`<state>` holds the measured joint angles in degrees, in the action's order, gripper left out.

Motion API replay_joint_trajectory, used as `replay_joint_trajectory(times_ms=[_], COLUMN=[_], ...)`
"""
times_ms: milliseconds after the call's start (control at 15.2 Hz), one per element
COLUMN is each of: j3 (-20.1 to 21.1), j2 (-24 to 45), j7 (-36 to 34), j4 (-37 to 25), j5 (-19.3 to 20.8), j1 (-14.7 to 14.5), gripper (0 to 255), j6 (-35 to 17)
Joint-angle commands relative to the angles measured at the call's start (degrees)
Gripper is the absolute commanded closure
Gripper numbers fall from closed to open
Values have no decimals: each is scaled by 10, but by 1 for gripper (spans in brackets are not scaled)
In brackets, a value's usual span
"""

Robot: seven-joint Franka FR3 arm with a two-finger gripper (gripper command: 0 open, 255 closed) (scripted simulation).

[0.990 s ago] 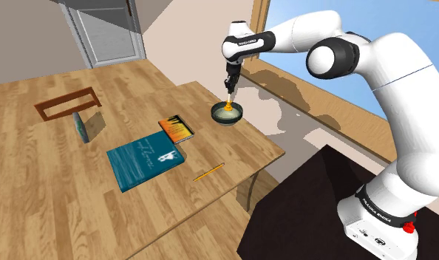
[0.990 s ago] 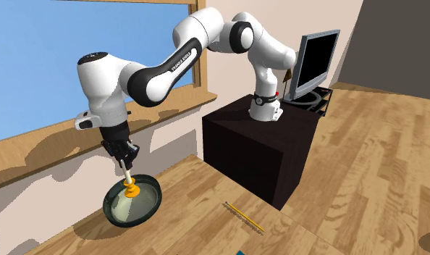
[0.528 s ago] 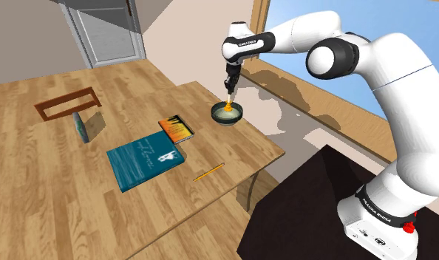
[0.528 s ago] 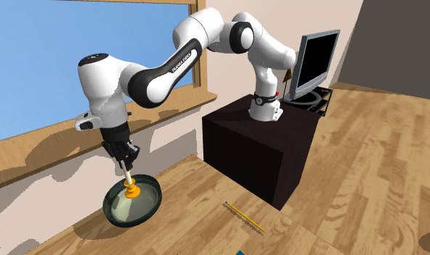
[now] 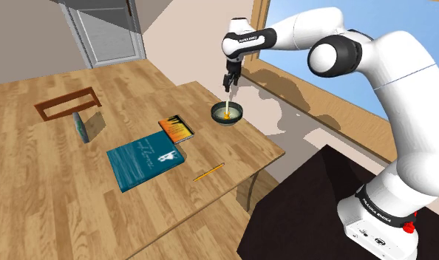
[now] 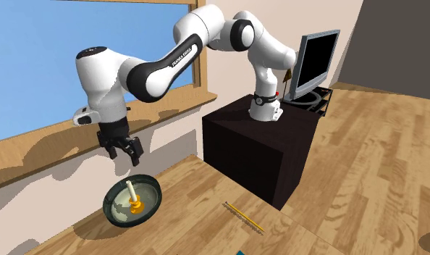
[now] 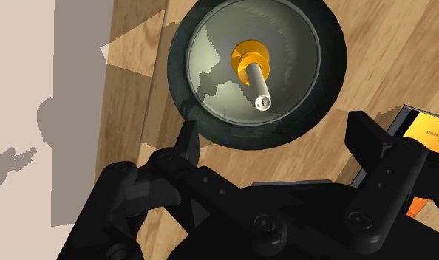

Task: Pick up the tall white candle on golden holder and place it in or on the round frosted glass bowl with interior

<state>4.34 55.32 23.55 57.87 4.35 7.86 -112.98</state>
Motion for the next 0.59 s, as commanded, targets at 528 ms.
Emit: replay_joint_trajectory(times_ms=[528], j3=[1], j2=[-16], j7=[1], j4=[-20], j5=[-1], j1=[0], gripper=[0], j6=[36])
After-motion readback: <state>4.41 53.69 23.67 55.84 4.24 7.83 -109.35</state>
